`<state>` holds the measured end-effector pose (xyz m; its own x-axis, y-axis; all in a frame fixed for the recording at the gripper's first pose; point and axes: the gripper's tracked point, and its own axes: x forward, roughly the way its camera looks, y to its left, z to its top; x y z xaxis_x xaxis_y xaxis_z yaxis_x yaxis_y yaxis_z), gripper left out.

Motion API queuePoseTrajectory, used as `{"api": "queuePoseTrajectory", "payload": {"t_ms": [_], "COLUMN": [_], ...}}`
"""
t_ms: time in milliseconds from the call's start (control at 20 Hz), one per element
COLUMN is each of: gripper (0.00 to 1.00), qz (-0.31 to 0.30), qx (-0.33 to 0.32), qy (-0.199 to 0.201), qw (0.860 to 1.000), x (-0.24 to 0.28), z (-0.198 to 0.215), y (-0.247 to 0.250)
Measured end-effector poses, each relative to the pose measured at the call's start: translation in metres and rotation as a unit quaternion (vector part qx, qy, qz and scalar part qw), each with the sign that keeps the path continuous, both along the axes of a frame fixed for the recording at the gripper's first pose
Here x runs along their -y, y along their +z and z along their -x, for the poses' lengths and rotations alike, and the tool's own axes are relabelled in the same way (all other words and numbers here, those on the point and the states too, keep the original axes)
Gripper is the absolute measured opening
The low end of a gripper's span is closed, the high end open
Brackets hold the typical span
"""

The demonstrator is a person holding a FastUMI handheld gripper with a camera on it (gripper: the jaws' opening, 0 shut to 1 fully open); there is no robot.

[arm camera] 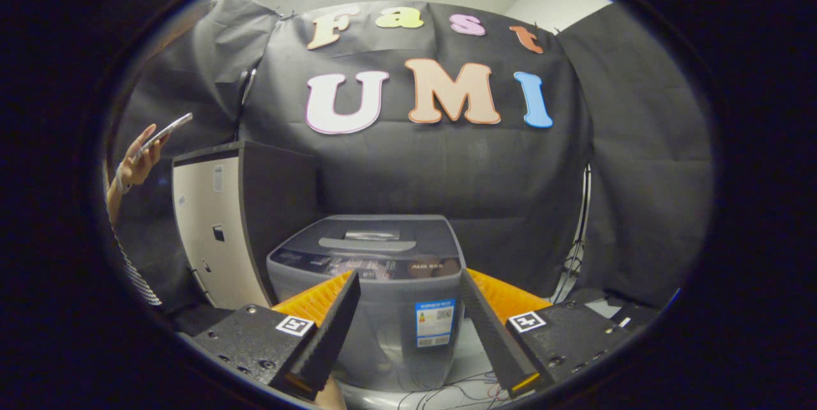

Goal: Put the clothes into the washing machine and then close the washing machine lid.

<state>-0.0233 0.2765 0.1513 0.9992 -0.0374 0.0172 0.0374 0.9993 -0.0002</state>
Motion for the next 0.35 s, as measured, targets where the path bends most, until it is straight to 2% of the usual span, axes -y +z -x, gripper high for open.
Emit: {"api": "queuePoseTrajectory", "payload": {"t_ms": [350], "gripper": [0.95], "qz": [0.002], "qx": [0.007], "qy": [-0.002], "qw": [1.0], "x": [0.0006], "z": [0.0106], "y": [-0.0031]}}
